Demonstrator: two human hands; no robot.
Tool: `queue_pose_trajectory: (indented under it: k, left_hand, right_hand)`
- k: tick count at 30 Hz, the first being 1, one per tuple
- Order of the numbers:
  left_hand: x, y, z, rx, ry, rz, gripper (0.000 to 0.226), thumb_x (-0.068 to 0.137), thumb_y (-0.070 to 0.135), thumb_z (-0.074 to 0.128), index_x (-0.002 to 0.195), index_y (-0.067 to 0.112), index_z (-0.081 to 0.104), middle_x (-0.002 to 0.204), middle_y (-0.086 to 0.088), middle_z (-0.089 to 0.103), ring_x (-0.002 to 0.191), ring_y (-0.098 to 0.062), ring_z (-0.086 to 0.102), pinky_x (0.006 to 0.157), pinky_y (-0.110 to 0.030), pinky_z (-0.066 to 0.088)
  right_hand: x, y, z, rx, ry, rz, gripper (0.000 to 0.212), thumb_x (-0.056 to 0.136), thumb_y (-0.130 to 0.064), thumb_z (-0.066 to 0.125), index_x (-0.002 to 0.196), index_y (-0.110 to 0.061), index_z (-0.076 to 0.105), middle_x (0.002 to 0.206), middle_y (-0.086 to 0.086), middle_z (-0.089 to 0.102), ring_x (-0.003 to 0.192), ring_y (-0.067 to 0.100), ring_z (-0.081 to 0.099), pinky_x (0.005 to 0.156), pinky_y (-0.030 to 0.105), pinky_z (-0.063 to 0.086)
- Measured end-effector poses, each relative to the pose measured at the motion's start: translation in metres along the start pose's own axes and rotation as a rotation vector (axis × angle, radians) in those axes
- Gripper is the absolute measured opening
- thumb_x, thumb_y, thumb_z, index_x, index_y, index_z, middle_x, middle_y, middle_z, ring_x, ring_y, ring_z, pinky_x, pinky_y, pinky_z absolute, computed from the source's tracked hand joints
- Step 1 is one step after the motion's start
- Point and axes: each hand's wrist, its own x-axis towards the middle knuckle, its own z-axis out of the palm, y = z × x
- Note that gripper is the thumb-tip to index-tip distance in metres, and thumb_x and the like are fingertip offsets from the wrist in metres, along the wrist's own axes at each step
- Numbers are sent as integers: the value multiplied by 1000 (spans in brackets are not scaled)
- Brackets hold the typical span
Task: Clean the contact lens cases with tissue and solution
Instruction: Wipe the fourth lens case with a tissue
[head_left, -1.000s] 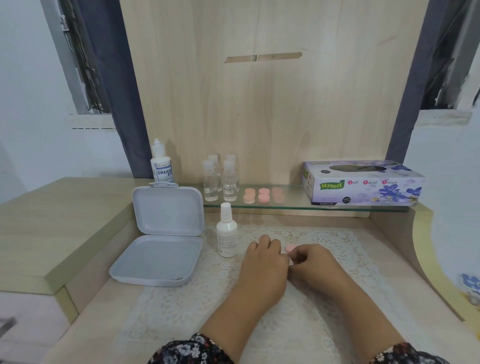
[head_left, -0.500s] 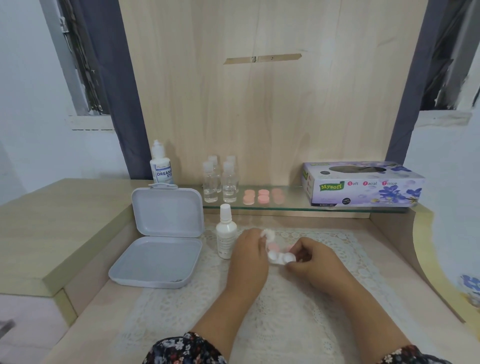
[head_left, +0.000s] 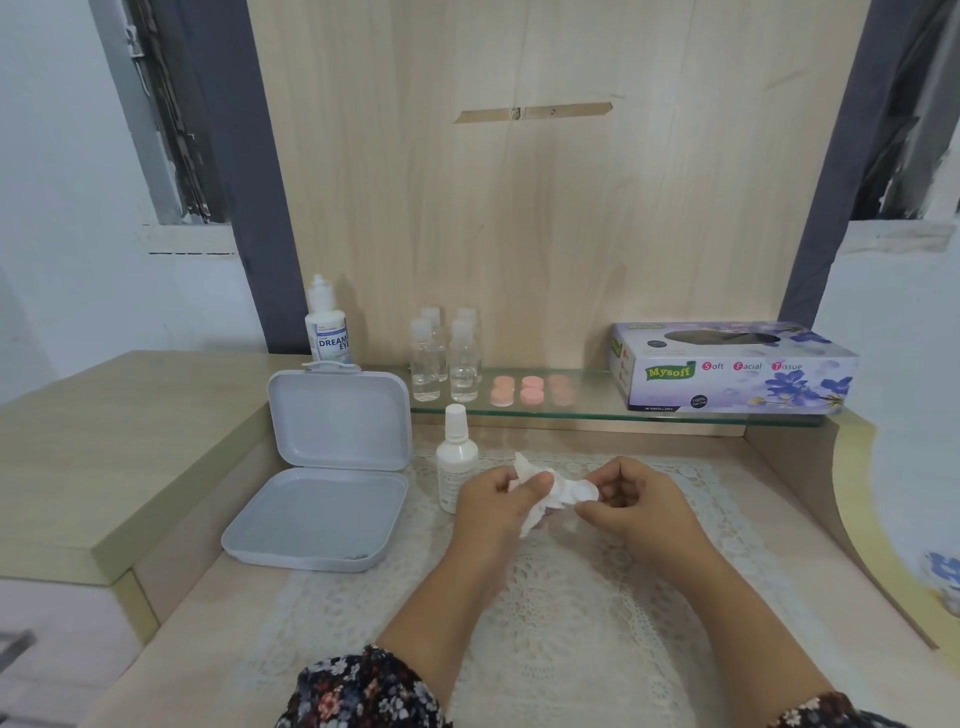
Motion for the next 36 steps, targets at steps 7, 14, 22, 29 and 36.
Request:
queue_pose_trajectory:
  k: [7, 14, 22, 29, 36]
  left_hand:
    - [-3, 0, 0, -35, -47, -10, 19, 86, 15, 70, 95, -2, 70, 86, -21, 72, 67, -24, 67, 59, -29, 52]
    - [-2, 2, 5, -104, -106, -114, 36, 98, 37, 51, 106, 6, 69, 101, -16, 73, 95, -29, 69, 88, -40, 54]
    - [-2, 14, 4, -321, -53, -205, 31, 100, 39, 45, 108, 15, 63, 110, -21, 69, 88, -29, 68, 60, -29, 56]
    - [-5, 0, 3, -80, -238, -36, 24, 89, 22, 67, 113, 21, 65, 110, -11, 71, 104, -32, 67, 95, -49, 49]
    - [-3, -1, -1, -33, -190, 30, 20, 89, 13, 67, 109, 16, 68, 106, -12, 71, 94, -27, 68, 76, -37, 51]
  right_hand:
    - [-2, 1, -1, -5, -2, -19, 16, 73, 1, 76, 82, -11, 69, 69, 0, 65, 54, 4, 54, 53, 14, 46]
    - [-2, -3, 1, 40, -9, -29, 16, 73, 1, 78, 80, -10, 69, 69, 1, 65, 56, 7, 54, 54, 14, 47]
    - [-3, -2, 0, 49, -7, -24, 16, 73, 0, 78, 78, -13, 69, 70, 0, 65, 59, 9, 55, 55, 15, 47]
    - [-2, -1, 1, 30, -7, -31, 17, 73, -3, 79, 81, -15, 70, 74, 3, 70, 62, 10, 59, 58, 16, 50]
    - [3, 1, -2, 197, -140, 148, 28, 84, -2, 69, 109, -14, 68, 95, 11, 74, 89, 30, 69, 84, 40, 54]
